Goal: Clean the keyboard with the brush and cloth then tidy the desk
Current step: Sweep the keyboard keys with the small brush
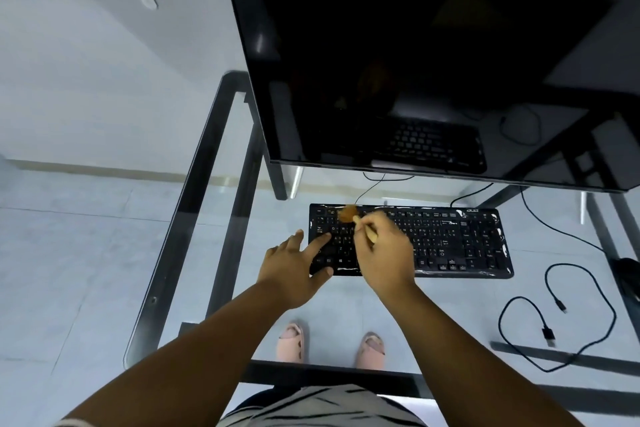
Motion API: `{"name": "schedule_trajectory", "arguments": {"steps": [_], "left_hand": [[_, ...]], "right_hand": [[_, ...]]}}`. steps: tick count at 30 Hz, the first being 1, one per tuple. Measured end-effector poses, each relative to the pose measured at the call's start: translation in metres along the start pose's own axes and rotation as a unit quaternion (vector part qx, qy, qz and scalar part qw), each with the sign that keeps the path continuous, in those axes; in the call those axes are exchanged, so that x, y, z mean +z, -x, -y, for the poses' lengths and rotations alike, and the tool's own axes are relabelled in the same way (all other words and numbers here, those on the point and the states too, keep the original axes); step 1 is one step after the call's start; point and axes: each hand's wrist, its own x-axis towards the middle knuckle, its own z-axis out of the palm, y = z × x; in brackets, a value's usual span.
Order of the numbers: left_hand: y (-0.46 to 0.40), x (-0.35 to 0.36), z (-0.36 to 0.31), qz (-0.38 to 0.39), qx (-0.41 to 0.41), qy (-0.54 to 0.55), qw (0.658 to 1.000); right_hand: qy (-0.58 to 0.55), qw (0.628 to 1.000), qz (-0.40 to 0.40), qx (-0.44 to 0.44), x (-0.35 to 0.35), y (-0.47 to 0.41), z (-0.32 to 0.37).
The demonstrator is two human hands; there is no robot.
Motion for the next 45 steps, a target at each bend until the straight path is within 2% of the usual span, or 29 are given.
{"name": "schedule_trajectory", "arguments": {"steps": [2, 4, 6, 9, 11, 14, 16, 18, 19, 21, 23, 25, 27, 28, 30, 32, 34, 36, 38, 40, 41, 43, 45], "left_hand": [[0.000, 0.002, -0.002, -0.011, -0.005, 0.003, 1.000], [0.000, 0.003, -0.005, -0.023, -0.011, 0.010, 1.000], [0.000, 0.003, -0.010, -0.045, -0.026, 0.024, 0.998], [-0.002, 0.005, -0.016, -0.101, -0.035, 0.038, 0.993], [-0.005, 0.008, -0.017, -0.120, -0.016, 0.041, 0.992], [-0.012, 0.008, -0.020, -0.102, 0.015, 0.036, 0.994], [-0.016, 0.008, -0.022, -0.089, 0.028, 0.029, 0.995], [-0.018, 0.008, -0.025, -0.078, 0.034, 0.015, 0.996], [-0.019, 0.008, -0.025, -0.075, 0.035, 0.009, 0.997], [-0.020, 0.008, -0.026, -0.073, 0.030, 0.000, 0.997], [-0.021, 0.007, -0.027, -0.072, 0.024, -0.010, 0.997], [-0.021, 0.005, -0.031, -0.079, 0.017, -0.015, 0.997], [-0.022, 0.005, -0.036, -0.094, 0.007, -0.014, 0.995], [-0.023, 0.005, -0.040, -0.102, 0.003, -0.013, 0.995], [-0.025, 0.005, -0.048, -0.112, 0.001, -0.017, 0.994], [-0.027, 0.005, -0.056, -0.116, 0.009, -0.021, 0.993], [-0.030, 0.006, -0.065, -0.113, 0.021, -0.018, 0.993], [-0.034, 0.007, -0.074, -0.106, 0.032, -0.011, 0.994], [-0.035, 0.008, -0.080, -0.099, 0.040, -0.016, 0.994], [-0.035, 0.009, -0.084, -0.090, 0.038, -0.016, 0.995], [-0.034, 0.010, -0.082, -0.086, 0.034, -0.016, 0.996], [-0.035, 0.013, -0.085, -0.083, 0.027, -0.018, 0.996], [-0.035, 0.015, -0.086, -0.085, 0.021, -0.016, 0.996]], "right_hand": [[-0.034, 0.999, -0.027, -0.014, -0.002, 0.000, -0.004], [-0.079, 0.996, 0.027, -0.030, -0.003, 0.000, -0.005], [-0.044, 0.998, 0.050, -0.022, -0.004, 0.004, -0.011], [-0.027, 0.998, -0.051, 0.033, -0.011, 0.004, -0.020], [-0.084, 0.995, -0.043, 0.026, -0.016, 0.003, -0.022], [-0.081, 0.995, 0.050, -0.015, -0.020, 0.002, -0.026], [-0.023, 1.000, 0.013, 0.005, -0.023, 0.001, -0.033], [-0.029, 0.998, -0.050, 0.031, -0.027, -0.001, -0.037], [-0.053, 0.997, -0.047, 0.024, -0.029, -0.001, -0.037], [-0.093, 0.995, 0.018, -0.013, -0.031, 0.000, -0.033], [-0.062, 0.997, 0.048, -0.019, -0.032, 0.003, -0.037], [-0.026, 0.999, -0.017, 0.033, -0.035, 0.002, -0.044], [-0.055, 0.995, -0.066, 0.049, -0.040, -0.001, -0.048], [-0.083, 0.994, -0.057, 0.030, -0.044, -0.002, -0.048], [-0.111, 0.994, 0.016, -0.005, -0.048, -0.003, -0.048], [-0.065, 0.997, 0.045, 0.006, -0.050, -0.001, -0.054], [-0.019, 0.998, -0.023, 0.057, -0.055, -0.002, -0.064], [-0.048, 0.994, -0.069, 0.072, -0.063, -0.003, -0.072], [-0.094, 0.995, -0.021, 0.041, -0.069, -0.004, -0.076], [-0.079, 0.996, 0.037, 0.017, -0.074, -0.003, -0.080], [-0.054, 0.998, 0.033, 0.024, -0.074, -0.003, -0.083], [-0.024, 0.996, -0.039, 0.076, -0.081, -0.005, -0.092], [-0.055, 0.990, -0.085, 0.098, -0.085, -0.006, -0.094]]}}
